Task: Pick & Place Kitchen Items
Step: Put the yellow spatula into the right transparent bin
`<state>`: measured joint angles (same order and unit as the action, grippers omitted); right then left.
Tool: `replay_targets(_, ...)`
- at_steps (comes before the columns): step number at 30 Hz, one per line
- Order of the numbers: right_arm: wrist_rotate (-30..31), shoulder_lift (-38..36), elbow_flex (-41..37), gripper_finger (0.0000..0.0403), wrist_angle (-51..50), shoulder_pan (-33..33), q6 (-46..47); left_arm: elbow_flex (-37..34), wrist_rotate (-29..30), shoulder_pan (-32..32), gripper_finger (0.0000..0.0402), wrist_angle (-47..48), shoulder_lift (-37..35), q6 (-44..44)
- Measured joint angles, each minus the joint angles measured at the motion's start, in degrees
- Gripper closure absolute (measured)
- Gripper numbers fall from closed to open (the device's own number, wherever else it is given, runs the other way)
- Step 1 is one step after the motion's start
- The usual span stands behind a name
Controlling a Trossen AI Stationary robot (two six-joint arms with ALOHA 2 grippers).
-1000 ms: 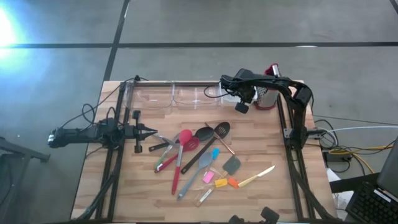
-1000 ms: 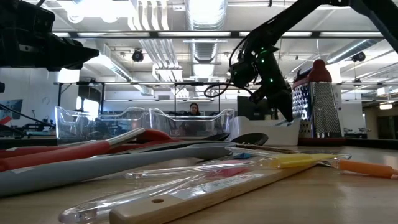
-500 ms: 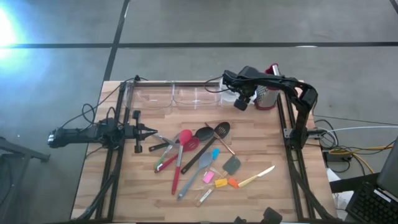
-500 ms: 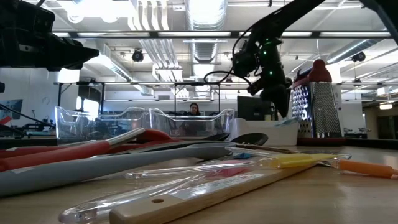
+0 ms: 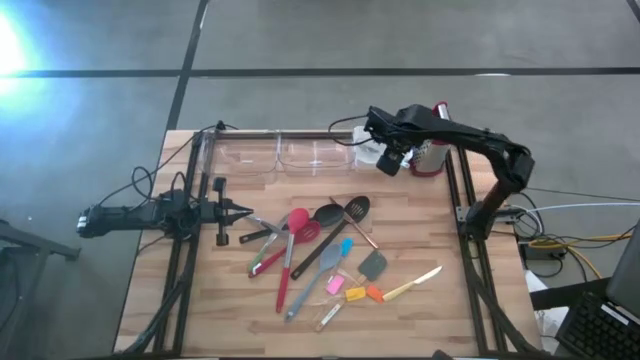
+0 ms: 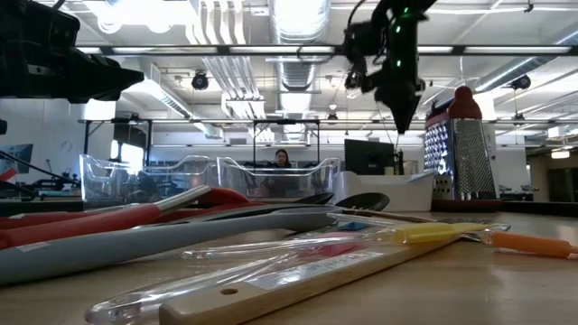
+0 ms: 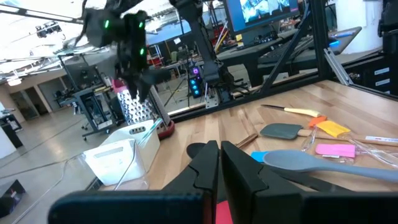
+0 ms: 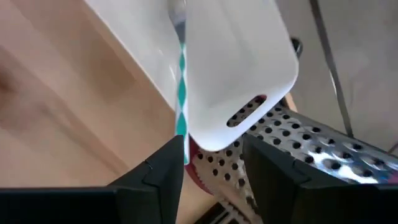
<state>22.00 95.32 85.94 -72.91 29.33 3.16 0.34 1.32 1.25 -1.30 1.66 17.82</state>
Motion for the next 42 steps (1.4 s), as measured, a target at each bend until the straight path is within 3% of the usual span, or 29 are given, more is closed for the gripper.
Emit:
replay_targets(13, 0.0, -14.4, 0.1, 0.0293, 0.0, -18.5, 10.6, 0.0, 0.0, 0.0, 0.0378, 0.0, 0.0, 0.0)
replay_targets(27, 0.0, -15.6, -0.1, 0.0331, 1.3, -40.1, 20.0, 0.0, 0.0, 0.0, 0.0378, 0.0, 0.0, 0.0)
replay_targets(33, 0.0, -13.7, -1.0, 0.0339, 11.4, -44.0, 18.4, 0.0, 0.0, 0.0, 0.0378, 0.0, 0.0, 0.0)
replay_targets(42, 0.5, -7.7, -3.0, 0.0327, 24.3, -43.9, 7.6, 0.0, 0.0, 0.0, 0.0378, 0.0, 0.7, 0.0)
